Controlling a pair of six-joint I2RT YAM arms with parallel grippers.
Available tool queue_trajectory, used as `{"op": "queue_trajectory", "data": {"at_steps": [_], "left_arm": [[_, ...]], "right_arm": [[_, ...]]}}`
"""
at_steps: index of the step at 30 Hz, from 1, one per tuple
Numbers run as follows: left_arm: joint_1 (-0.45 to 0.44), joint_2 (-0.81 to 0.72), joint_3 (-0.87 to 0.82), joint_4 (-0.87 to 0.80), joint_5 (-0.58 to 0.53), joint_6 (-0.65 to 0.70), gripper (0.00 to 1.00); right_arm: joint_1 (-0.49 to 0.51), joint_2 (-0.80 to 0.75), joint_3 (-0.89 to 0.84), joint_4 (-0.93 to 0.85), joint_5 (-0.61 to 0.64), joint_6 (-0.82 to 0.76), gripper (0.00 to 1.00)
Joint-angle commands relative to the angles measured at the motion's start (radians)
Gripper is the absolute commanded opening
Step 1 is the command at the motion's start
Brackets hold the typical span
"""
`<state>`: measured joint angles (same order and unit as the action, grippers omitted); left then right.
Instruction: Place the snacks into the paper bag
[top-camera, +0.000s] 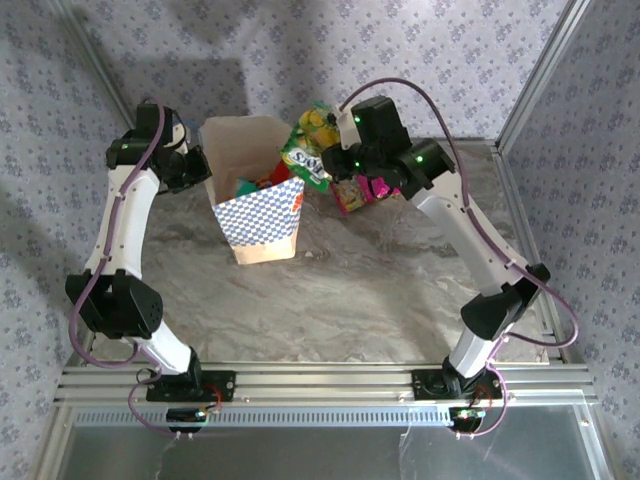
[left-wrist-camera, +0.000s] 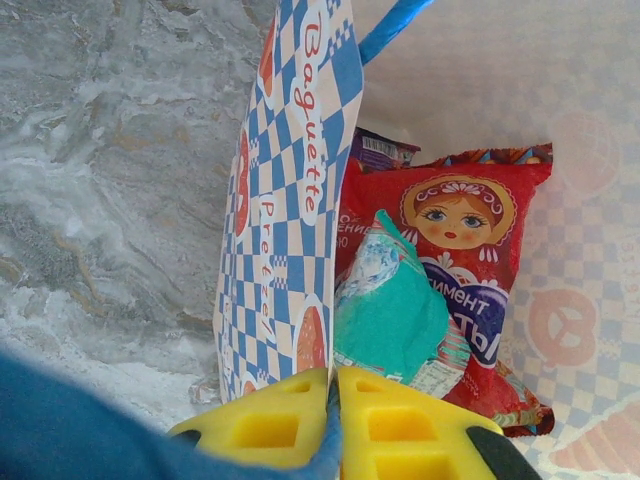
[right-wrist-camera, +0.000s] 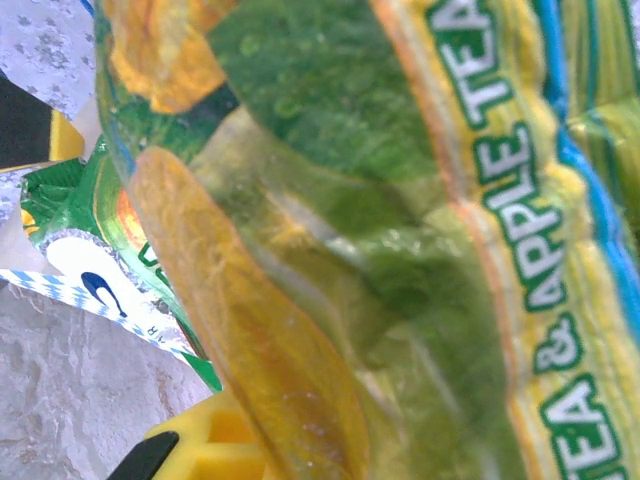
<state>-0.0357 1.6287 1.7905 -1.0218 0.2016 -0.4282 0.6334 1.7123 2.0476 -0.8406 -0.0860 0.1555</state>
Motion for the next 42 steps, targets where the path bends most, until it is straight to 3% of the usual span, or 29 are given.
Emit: {"op": "queue_trajectory", "data": {"at_steps": [1, 26, 42], "left_arm": [[0.008, -0.042, -0.002, 0.011, 0.018, 0.000, 0.09], [0.036, -0.049, -0.013, 0.016, 0.037, 0.006, 0.08], [0.043, -0.067, -0.059, 0.028, 0.063, -0.001, 0.09]], "right_arm": [[0.014, 0.038, 0.093, 0.018, -0.036, -0.032, 0.00], [0.039, 0.348, 0.466, 0.021, -0.143, -0.066, 0.00], [0.062, 0.460, 0.537, 0.071, -0.189, -0.093, 0.00]]}}
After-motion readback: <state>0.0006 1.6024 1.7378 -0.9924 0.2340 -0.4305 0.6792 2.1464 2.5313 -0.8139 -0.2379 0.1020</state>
